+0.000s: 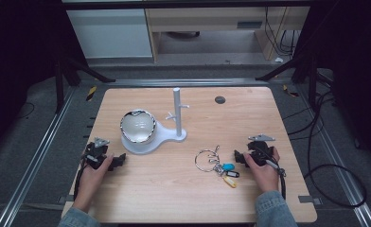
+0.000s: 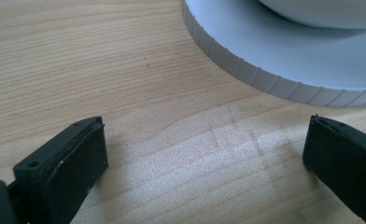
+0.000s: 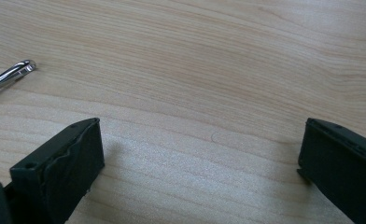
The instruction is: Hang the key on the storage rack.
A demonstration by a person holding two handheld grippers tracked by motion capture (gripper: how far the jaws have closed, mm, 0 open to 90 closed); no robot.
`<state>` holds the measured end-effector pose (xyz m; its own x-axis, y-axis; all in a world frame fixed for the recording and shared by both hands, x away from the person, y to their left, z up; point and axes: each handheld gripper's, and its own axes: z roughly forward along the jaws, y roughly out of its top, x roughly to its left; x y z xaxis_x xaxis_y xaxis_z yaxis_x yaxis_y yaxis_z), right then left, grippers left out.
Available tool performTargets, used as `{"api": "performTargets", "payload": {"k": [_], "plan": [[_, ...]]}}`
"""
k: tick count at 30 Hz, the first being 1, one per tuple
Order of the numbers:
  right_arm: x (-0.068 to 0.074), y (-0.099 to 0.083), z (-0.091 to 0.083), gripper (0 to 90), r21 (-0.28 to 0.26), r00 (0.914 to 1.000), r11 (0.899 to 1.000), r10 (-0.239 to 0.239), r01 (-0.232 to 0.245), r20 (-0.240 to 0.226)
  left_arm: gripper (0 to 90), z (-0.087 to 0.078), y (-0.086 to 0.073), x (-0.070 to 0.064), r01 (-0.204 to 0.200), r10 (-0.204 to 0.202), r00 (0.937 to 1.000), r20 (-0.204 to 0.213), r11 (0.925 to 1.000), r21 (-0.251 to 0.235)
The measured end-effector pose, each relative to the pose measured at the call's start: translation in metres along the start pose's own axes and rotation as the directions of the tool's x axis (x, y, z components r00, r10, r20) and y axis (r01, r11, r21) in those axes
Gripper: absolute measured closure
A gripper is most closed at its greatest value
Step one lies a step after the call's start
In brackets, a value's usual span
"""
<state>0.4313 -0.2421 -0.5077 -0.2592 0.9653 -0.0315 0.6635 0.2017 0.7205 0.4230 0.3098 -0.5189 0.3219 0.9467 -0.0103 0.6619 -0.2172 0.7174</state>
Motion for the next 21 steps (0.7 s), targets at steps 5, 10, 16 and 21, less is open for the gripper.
{"api": "performTargets", "payload": {"k": [5, 10, 16, 21], "plan": [[0.000, 0.000, 0.000, 0.7, 0.000, 1.0000, 1.000, 0.003, -0.003, -0.001, 0.0, 0.000, 0.000, 0.000, -0.004, 0.004, 1.0000, 0.002, 1.0000, 0.001], [0.000, -0.001, -0.002, 6.3, -0.013, 1.0000, 1.000, -0.001, 0.001, -0.001, 0.0, 0.000, 0.000, 0.000, -0.003, 0.003, 1.0000, 0.003, 1.0000, 0.003], [-0.002, 0.000, -0.011, 13.5, -0.047, 0.9998, 0.999, -0.017, 0.016, -0.007, 0.0, 0.000, 0.000, -0.001, -0.003, 0.003, 1.0000, 0.003, 1.0000, 0.003], [0.008, 0.001, -0.035, 33.7, -0.119, 0.9944, 0.989, -0.093, 0.087, -0.049, 0.0, 0.000, 0.000, -0.001, -0.005, 0.005, 1.0000, 0.005, 1.0000, 0.003]]}}
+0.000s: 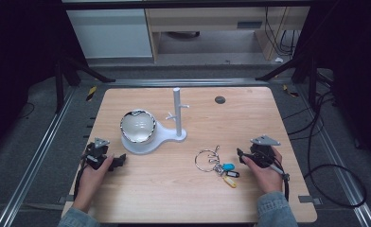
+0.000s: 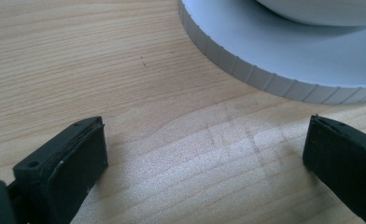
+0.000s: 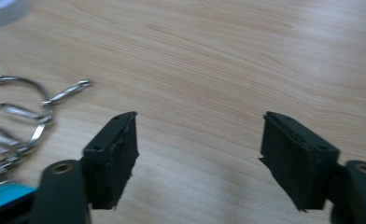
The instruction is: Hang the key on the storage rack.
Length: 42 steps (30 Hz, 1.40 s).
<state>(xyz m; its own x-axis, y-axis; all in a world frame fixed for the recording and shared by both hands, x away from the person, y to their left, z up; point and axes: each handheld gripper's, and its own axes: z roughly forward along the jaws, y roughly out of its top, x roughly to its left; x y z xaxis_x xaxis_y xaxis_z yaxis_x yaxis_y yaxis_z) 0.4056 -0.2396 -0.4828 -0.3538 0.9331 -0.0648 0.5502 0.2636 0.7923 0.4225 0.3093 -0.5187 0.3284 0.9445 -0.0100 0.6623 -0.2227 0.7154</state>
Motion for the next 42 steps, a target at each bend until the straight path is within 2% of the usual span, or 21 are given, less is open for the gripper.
{"api": "performTargets", "payload": {"k": [1, 5, 6, 7, 9, 16, 18, 19, 21, 22, 25, 27, 31, 35, 42], "plan": [[0.000, 0.000, 0.000, 33.7, 0.000, 1.0000, 1.000, 0.000, 0.000, 0.000, 0.0, 0.000, 0.000, 0.000, 0.000, 0.000, 1.0000, 0.000, 1.0000, 0.000], [0.017, 0.001, -0.011, 51.7, -0.026, 0.9952, 0.997, -0.074, 0.073, -0.063, 0.0, 0.000, 0.000, 0.000, -0.001, 0.001, 1.0000, 0.001, 1.0000, 0.000], [0.021, 0.002, -0.013, 55.0, -0.034, 0.9929, 0.996, -0.091, 0.088, -0.078, 0.0, 0.000, 0.000, 0.000, -0.001, 0.001, 1.0000, 0.001, 1.0000, 0.000], [0.030, 0.004, -0.015, 63.5, -0.048, 0.9860, 0.991, -0.127, 0.123, -0.108, 0.0, 0.000, 0.000, 0.000, -0.001, 0.001, 1.0000, 0.002, 1.0000, 0.000], [0.033, 0.005, -0.015, 65.5, -0.054, 0.9830, 0.990, -0.139, 0.133, -0.120, 0.0, 0.000, 0.000, 0.000, -0.002, 0.002, 1.0000, 0.002, 1.0000, 0.000], [0.055, 0.003, -0.019, 83.6, -0.060, 0.9533, 0.977, -0.215, 0.206, -0.212, 0.0, 0.000, 0.000, 0.000, -0.003, 0.003, 1.0000, 0.004, 1.0000, -0.001], [0.061, 0.001, -0.020, 86.0, -0.060, 0.9463, 0.976, -0.218, 0.210, -0.238, 0.0, 0.000, 0.000, 0.000, -0.003, 0.003, 1.0000, 0.004, 1.0000, -0.001], [0.068, 0.000, -0.020, 87.8, -0.048, 0.9351, 0.971, -0.238, 0.234, -0.262, 0.0, 0.000, 0.000, -0.001, -0.004, 0.004, 1.0000, 0.004, 1.0000, -0.001], [0.069, 0.000, -0.020, 88.2, -0.045, 0.9329, 0.970, -0.243, 0.240, -0.266, 0.0, 0.000, 0.000, -0.001, -0.004, 0.004, 1.0000, 0.004, 1.0000, -0.001], [0.074, -0.002, -0.018, 88.8, -0.032, 0.9249, 0.967, -0.250, 0.252, -0.286, 0.0, 0.000, 0.000, -0.001, -0.004, 0.004, 1.0000, 0.004, 1.0000, -0.001], [0.075, -0.003, -0.016, 88.9, -0.020, 0.9198, 0.965, -0.255, 0.261, -0.298, 0.0, 0.000, 0.000, -0.001, -0.005, 0.005, 1.0000, 0.005, 1.0000, -0.001], [0.075, -0.005, -0.013, 89.2, 0.000, 0.9194, 0.965, -0.251, 0.263, -0.303, 0.0, 0.000, 0.000, -0.001, -0.005, 0.005, 1.0000, 0.006, 1.0000, -0.002], [0.071, -0.009, -0.008, 88.6, 0.038, 0.9216, 0.962, -0.247, 0.270, -0.300, 0.0, 0.000, 0.000, -0.001, -0.006, 0.006, 1.0000, 0.006, 1.0000, -0.002], [0.068, -0.010, -0.006, 87.2, 0.044, 0.9266, 0.964, -0.239, 0.262, -0.290, 0.0, 0.000, 0.000, -0.001, -0.006, 0.006, 1.0000, 0.007, 1.0000, -0.003], [0.066, -0.010, -0.004, 86.5, 0.050, 0.9268, 0.963, -0.240, 0.265, -0.289, 0.0, 0.000, 0.000, -0.001, -0.008, 0.008, 0.9999, 0.008, 1.0000, -0.004]]}}
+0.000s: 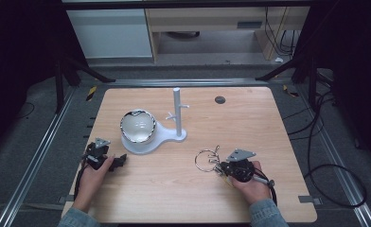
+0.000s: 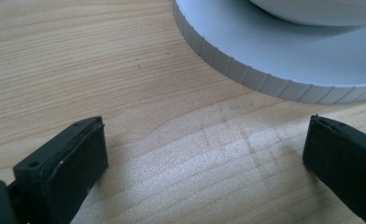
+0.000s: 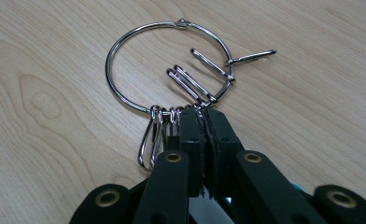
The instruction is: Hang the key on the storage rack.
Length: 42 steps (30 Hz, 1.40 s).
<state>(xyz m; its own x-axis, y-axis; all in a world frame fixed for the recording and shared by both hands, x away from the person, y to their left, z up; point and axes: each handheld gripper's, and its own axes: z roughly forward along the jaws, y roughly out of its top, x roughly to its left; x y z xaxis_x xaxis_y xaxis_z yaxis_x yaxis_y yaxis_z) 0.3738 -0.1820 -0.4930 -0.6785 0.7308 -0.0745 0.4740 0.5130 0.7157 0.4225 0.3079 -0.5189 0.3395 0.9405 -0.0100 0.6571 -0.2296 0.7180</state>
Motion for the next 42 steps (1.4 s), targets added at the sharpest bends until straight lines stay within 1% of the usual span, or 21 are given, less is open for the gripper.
{"api": "performTargets", "payload": {"k": [4, 7, 11, 14, 18, 19, 23, 25, 28, 32, 33, 42], "plan": [[0.0006, -0.0008, 0.0007, 84.4, 0.009, 1.0000, 1.000, -0.007, 0.007, 0.004, 0.0, 0.0001, 0.0000, -0.0002, 0.000, 0.000, 1.0000, 0.001, 1.0000, -0.001], [-0.0001, -0.0018, 0.0022, 80.8, 0.017, 1.0000, 1.000, -0.005, 0.005, 0.008, 0.0, 0.0001, 0.0001, -0.0002, -0.001, 0.001, 1.0000, 0.001, 1.0000, 0.000], [-0.0007, -0.0020, 0.0023, 80.5, 0.017, 1.0000, 1.000, -0.003, 0.003, 0.004, 0.0, 0.0001, 0.0001, -0.0002, -0.001, 0.001, 1.0000, 0.001, 1.0000, 0.000], [0.0003, -0.0018, 0.0028, 80.8, 0.016, 1.0000, 1.000, -0.001, 0.001, 0.000, 0.0, 0.0001, 0.0001, -0.0002, -0.002, 0.002, 1.0000, 0.002, 1.0000, 0.000], [0.0003, -0.0014, 0.0030, 86.0, 0.018, 1.0000, 1.000, -0.009, 0.009, -0.003, 0.0, 0.0001, 0.0001, -0.0005, -0.002, 0.002, 1.0000, 0.002, 1.0000, 0.000], [-0.0002, -0.0010, 0.0027, 86.8, 0.021, 0.9999, 1.000, -0.012, 0.012, 0.009, 0.0, 0.0001, 0.0001, -0.0005, -0.003, 0.003, 1.0000, 0.002, 1.0000, 0.000], [-0.0013, -0.0004, 0.0025, 86.7, 0.010, 0.9999, 1.000, -0.013, 0.013, 0.011, 0.0, 0.0002, 0.0002, -0.0007, -0.003, 0.003, 1.0000, 0.004, 1.0000, 0.000], [-0.0011, -0.0004, 0.0037, 87.4, 0.019, 0.9997, 1.000, -0.022, 0.022, 0.010, 0.0, 0.0000, 0.0002, -0.0006, -0.008, 0.008, 1.0000, 0.005, 1.0000, 0.003], [-0.0010, 0.0000, 0.0042, 87.0, 0.020, 0.9997, 1.000, -0.023, 0.022, 0.009, 0.0, 0.0000, 0.0002, -0.0006, -0.009, 0.009, 0.9999, 0.006, 1.0000, 0.003], [-0.0018, -0.0001, 0.0056, 85.6, 0.023, 0.9999, 1.000, -0.016, 0.016, 0.004, 0.0, 0.0000, 0.0003, -0.0008, -0.009, 0.009, 0.9999, 0.006, 1.0000, 0.002], [-0.0024, -0.0002, 0.0057, 87.0, 0.023, 1.0000, 1.000, -0.002, 0.002, -0.002, 0.0, 0.0000, 0.0003, -0.0009, -0.010, 0.010, 0.9999, 0.006, 1.0000, 0.002], [-0.0040, 0.0005, 0.0058, 88.5, 0.026, 0.9998, 1.000, 0.013, -0.012, -0.017, 0.0, 0.0003, 0.0003, -0.0014, -0.009, 0.009, 0.9999, 0.008, 1.0000, -0.001]]}}
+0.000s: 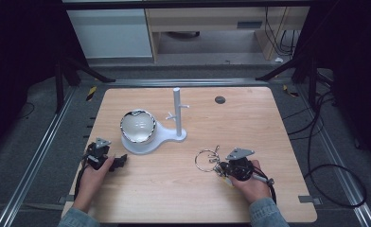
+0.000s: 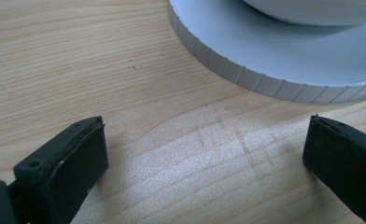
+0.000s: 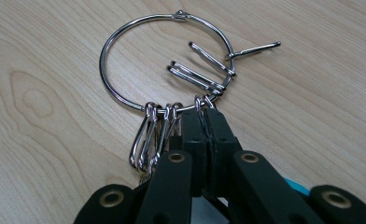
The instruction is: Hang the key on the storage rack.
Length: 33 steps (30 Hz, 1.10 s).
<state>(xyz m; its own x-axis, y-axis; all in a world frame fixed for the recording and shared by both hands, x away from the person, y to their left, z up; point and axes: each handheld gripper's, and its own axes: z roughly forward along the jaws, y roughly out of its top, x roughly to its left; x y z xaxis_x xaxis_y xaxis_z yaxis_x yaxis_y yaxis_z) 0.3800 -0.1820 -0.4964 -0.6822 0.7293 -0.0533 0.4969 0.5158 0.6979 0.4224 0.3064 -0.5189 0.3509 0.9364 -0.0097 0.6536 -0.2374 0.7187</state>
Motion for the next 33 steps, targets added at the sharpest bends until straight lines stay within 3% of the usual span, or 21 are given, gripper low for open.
{"api": "performTargets", "payload": {"k": [4, 16, 28, 33], "plan": [[0.000, 0.002, -0.002, 88.6, -0.014, 0.9999, 1.000, 0.002, -0.002, -0.010, 0.0, 0.000, 0.000, 0.000, 0.000, 0.000, 1.0000, 0.000, 1.0000, 0.000], [0.002, 0.011, -0.016, 88.7, -0.132, 0.9994, 0.991, 0.025, -0.029, -0.025, 0.0, 0.000, 0.000, 0.000, 0.000, 0.000, 1.0000, 0.000, 1.0000, 0.000], [0.005, 0.020, -0.031, 88.8, -0.253, 0.9975, 0.966, 0.053, -0.063, -0.046, 0.0, 0.000, 0.000, 0.000, 0.000, 0.000, 1.0000, 0.000, 1.0000, 0.001], [0.005, 0.021, -0.035, 88.7, -0.274, 0.9971, 0.959, 0.060, -0.070, -0.046, 0.0, 0.000, 0.000, 0.000, 0.000, 0.000, 1.0000, 0.000, 1.0000, 0.000]]}}
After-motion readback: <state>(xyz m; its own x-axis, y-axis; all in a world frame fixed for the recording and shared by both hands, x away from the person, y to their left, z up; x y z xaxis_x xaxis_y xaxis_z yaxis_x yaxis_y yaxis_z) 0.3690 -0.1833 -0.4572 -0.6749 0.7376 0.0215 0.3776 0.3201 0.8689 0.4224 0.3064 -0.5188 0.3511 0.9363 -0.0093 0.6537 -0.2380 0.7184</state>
